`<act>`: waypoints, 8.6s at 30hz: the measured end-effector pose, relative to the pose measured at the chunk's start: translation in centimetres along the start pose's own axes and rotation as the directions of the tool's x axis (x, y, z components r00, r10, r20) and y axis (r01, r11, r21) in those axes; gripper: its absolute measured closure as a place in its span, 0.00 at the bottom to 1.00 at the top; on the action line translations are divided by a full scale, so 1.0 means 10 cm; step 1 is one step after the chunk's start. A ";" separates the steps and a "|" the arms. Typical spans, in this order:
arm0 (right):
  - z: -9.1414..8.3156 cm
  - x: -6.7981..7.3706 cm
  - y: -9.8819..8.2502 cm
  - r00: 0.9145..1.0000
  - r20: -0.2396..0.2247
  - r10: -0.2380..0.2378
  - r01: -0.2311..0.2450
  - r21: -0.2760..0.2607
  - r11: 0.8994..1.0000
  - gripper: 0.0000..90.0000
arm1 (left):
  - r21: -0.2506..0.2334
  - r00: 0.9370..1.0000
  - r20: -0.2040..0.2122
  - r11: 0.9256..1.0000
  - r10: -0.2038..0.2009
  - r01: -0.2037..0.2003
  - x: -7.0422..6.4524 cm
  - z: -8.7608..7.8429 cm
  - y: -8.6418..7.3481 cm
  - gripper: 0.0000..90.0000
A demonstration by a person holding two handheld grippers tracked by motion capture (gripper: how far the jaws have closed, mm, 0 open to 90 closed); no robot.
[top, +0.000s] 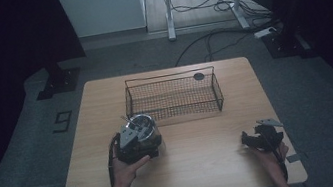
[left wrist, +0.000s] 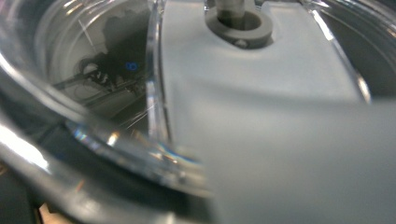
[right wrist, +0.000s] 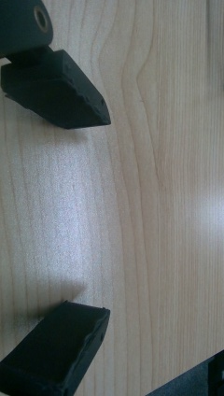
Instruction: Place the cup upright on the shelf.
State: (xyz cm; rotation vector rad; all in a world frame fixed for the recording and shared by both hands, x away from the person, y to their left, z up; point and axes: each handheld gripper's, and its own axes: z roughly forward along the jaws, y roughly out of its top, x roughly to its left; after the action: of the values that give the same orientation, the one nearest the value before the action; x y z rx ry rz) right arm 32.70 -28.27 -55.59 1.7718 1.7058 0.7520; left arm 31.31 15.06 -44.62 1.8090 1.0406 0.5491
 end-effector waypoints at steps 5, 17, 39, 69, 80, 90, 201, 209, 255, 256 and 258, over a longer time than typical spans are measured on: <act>0.00 0.00 0.00 1.000 0.000 -0.001 0.001 0.001 1.000 0.08 | -0.005 0.999 -0.051 1.000 0.004 -0.005 0.01 0.06 0.12 0.04; 0.00 0.00 0.00 1.000 0.004 0.000 0.000 0.001 1.000 0.09 | -0.009 0.999 -0.042 1.000 0.026 -0.027 0.04 0.14 0.39 0.04; 0.00 0.00 0.00 1.000 0.010 0.007 -0.007 0.002 1.000 0.08 | -0.026 0.997 -0.072 0.999 -0.030 0.028 0.30 0.26 0.70 0.04; 0.00 -0.01 0.00 1.000 0.010 0.004 -0.004 -0.001 1.000 0.08 | -0.013 0.995 -0.103 1.000 0.005 -0.007 0.35 0.54 1.12 0.04; 0.00 -0.01 0.00 1.000 0.009 0.006 -0.006 -0.002 1.000 0.08 | -0.006 0.993 -0.114 1.000 -0.023 0.022 0.46 0.69 1.28 0.04; 0.00 0.00 0.00 1.000 0.012 0.006 -0.006 -0.001 1.000 0.08 | 0.002 0.990 -0.134 0.998 -0.055 0.056 0.57 0.86 1.43 0.04; 0.00 0.00 0.00 1.000 0.010 0.004 -0.004 -0.002 1.000 0.09 | 0.107 0.984 -0.166 0.990 -0.069 0.088 0.63 1.34 0.86 0.01; 0.00 0.00 0.00 1.000 0.010 0.004 -0.004 -0.002 1.000 0.09 | 0.092 0.984 -0.166 0.993 -0.063 0.079 0.64 1.14 0.82 0.03; 0.00 0.00 0.00 1.000 0.012 0.008 -0.008 -0.001 1.000 0.09 | 0.082 0.993 -0.088 0.993 -0.076 0.083 0.60 -0.27 -0.32 0.05; 0.00 0.00 0.00 1.000 0.012 0.008 -0.007 -0.001 1.000 0.09 | 0.087 0.993 -0.092 0.993 -0.078 0.086 0.60 -0.28 -0.36 0.05; 0.00 0.00 0.00 1.000 0.012 0.008 -0.008 -0.001 1.000 0.09 | 0.095 0.991 -0.096 0.991 -0.089 0.098 0.63 -0.31 -0.44 0.05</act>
State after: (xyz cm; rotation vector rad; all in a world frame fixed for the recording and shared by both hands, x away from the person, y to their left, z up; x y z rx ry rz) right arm 32.69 -28.29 -55.56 1.7797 1.6912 0.7443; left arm 30.59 22.75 -47.53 1.8251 1.2278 0.5352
